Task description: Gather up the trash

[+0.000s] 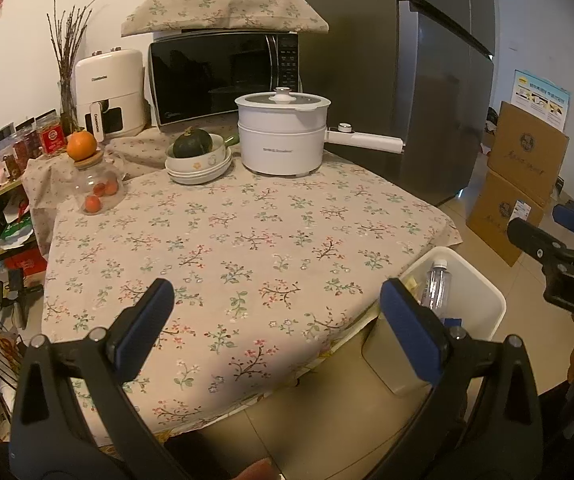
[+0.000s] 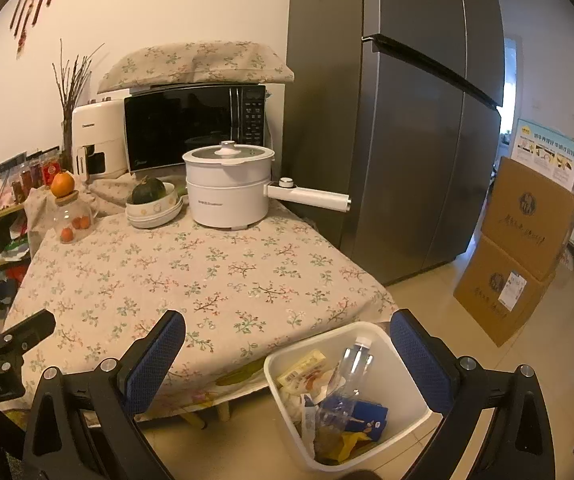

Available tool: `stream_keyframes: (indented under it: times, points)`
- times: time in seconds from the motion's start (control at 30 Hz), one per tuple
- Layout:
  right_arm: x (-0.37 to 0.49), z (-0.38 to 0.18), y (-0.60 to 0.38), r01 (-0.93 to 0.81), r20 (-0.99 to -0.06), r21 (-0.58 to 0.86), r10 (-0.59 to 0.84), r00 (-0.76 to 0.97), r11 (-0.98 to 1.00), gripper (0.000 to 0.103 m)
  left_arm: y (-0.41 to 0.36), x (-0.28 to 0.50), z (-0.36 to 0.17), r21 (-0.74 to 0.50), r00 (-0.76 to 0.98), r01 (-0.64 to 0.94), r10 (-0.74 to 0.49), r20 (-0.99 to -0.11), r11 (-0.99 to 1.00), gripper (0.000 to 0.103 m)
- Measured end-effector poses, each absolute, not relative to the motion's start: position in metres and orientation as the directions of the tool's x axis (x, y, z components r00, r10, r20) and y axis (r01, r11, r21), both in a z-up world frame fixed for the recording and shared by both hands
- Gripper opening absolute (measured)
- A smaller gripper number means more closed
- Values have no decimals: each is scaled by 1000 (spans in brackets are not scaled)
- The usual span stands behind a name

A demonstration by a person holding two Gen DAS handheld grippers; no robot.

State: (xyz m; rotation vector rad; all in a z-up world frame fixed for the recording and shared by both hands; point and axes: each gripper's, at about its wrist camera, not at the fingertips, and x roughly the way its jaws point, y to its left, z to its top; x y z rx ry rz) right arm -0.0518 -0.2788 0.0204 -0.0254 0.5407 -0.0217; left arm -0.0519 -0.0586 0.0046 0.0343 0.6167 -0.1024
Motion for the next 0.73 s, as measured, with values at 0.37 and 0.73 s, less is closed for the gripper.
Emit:
stream_keyframes:
  times: [0.37,0.73]
  points:
    - [-51,20,-278,20,-516,-30,-33,856,999,103,-59,-53,6,-1,817,110,-91,-570,994,102]
    - [-51,19,-278,20,-519,-30,-33,854,999,103,-58,-52,8,-17,813,115,-104,-573,993,102]
